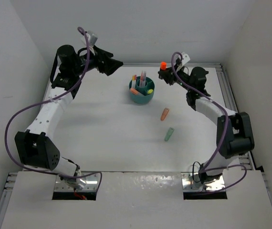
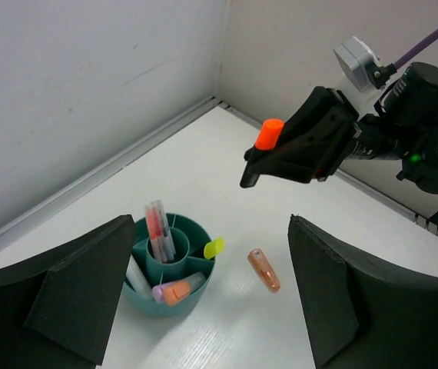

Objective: Sort the stationery into containers
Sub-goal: Place the stationery in the storage box.

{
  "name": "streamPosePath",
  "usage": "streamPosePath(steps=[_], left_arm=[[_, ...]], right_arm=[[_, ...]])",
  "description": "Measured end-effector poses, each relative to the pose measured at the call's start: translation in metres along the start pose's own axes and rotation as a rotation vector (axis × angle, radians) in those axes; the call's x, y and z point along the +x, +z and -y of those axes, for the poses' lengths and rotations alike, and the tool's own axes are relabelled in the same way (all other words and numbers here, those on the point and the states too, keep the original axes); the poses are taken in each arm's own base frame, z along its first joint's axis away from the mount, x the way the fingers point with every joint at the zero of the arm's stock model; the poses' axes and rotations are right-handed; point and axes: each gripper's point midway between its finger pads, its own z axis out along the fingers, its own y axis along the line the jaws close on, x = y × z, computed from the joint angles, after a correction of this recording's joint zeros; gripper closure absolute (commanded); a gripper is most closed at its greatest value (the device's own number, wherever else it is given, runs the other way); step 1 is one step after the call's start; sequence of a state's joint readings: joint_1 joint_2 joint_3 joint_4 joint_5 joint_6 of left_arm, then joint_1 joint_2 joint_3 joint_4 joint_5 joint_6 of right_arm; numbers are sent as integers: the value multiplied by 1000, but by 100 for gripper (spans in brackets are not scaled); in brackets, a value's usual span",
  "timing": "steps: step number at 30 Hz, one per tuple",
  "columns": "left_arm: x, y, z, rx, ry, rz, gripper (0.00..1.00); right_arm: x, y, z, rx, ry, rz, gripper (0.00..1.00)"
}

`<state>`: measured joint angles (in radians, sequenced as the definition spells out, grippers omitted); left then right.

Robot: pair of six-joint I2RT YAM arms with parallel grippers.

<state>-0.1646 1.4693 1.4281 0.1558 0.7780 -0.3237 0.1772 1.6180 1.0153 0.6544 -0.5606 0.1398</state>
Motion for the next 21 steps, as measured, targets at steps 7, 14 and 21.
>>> streamPosePath(steps=[7, 14, 21], left_arm=[[3, -16, -30, -94, -15, -39, 13], [9, -23, -49, -148, -5, -67, 13], [24, -32, -65, -199, -16, -116, 13]], right_arm=[[23, 22, 19, 39, 71, 51, 100], [43, 33, 23, 45, 115, 57, 100], [65, 42, 18, 37, 149, 35, 100]])
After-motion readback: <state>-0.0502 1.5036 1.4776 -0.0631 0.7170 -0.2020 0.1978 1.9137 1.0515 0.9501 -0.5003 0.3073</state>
